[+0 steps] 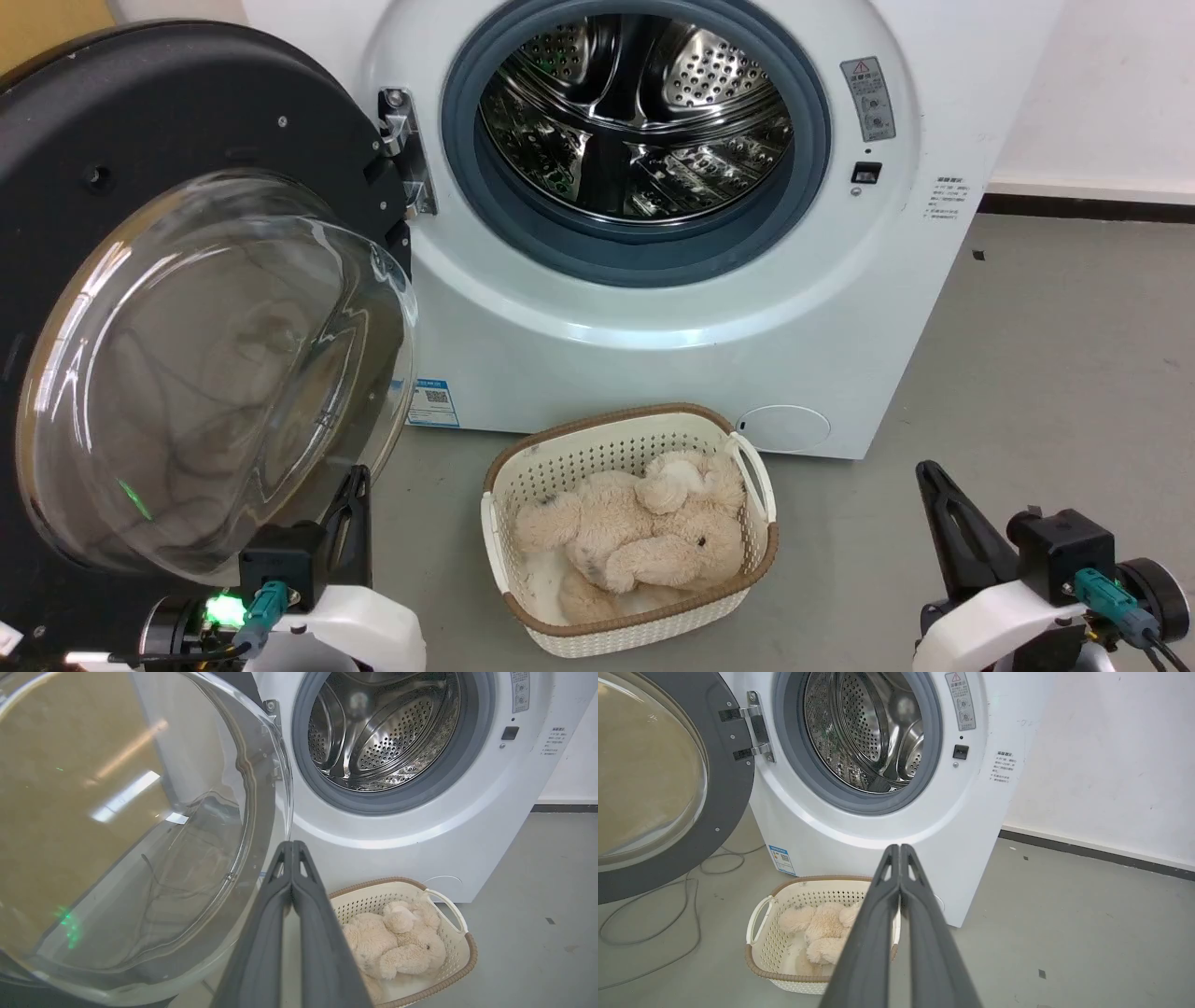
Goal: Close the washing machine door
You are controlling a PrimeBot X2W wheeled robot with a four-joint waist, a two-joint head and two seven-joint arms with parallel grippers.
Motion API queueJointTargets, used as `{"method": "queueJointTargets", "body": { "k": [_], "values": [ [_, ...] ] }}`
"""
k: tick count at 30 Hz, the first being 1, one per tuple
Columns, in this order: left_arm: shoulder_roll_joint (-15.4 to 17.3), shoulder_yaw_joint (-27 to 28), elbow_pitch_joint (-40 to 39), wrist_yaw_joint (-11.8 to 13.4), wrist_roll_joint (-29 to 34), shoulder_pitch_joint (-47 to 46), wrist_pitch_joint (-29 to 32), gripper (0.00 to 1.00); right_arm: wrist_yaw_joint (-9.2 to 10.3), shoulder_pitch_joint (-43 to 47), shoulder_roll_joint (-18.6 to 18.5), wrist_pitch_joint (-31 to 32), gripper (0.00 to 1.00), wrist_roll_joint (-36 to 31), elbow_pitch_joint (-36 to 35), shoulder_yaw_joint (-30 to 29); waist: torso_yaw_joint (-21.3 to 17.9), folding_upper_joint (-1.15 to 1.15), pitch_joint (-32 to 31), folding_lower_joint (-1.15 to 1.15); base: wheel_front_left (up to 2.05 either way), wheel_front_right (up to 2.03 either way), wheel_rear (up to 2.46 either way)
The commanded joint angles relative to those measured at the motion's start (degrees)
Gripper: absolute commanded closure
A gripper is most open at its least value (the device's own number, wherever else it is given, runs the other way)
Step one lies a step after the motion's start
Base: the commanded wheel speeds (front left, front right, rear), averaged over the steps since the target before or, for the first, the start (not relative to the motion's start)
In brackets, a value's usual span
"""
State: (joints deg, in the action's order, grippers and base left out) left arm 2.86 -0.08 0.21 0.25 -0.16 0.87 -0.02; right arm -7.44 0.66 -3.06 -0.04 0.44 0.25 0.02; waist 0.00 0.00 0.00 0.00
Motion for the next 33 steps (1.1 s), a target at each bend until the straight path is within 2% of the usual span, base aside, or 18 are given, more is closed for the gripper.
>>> {"method": "queueJointTargets", "body": {
  "k": [1,8,9,33],
  "values": [
    [0.01,0.08,-0.21,-0.25,0.16,-0.87,0.02,1.0,-0.05,-0.66,0.18,0.04,1.0,-0.44,-0.25,-0.02,0.0,0.0,0.0,0.0,0.0,0.0,0.0],
    [0.01,0.08,-0.21,-0.25,0.16,-0.87,0.02,1.0,-0.05,-0.66,0.18,0.04,1.0,-0.44,-0.25,-0.02,0.0,0.0,0.0,0.0,0.0,0.0,0.0],
    [0.0,0.0,0.0,0.0,0.0,0.0,0.0,0.0,0.0,0.0,0.0,-0.01,0.0,0.0,0.0,-0.02,0.0,0.0,0.0,0.0,0.0,0.0,0.0],
    [0.52,-1.02,-1.84,2.64,0.42,-0.87,-2.61,0.0,-0.01,0.39,0.02,-2.61,0.0,4.91,-0.52,-1.77,1.19,0.0,0.28,0.0,0.0,0.0,0.0]
  ]
}}
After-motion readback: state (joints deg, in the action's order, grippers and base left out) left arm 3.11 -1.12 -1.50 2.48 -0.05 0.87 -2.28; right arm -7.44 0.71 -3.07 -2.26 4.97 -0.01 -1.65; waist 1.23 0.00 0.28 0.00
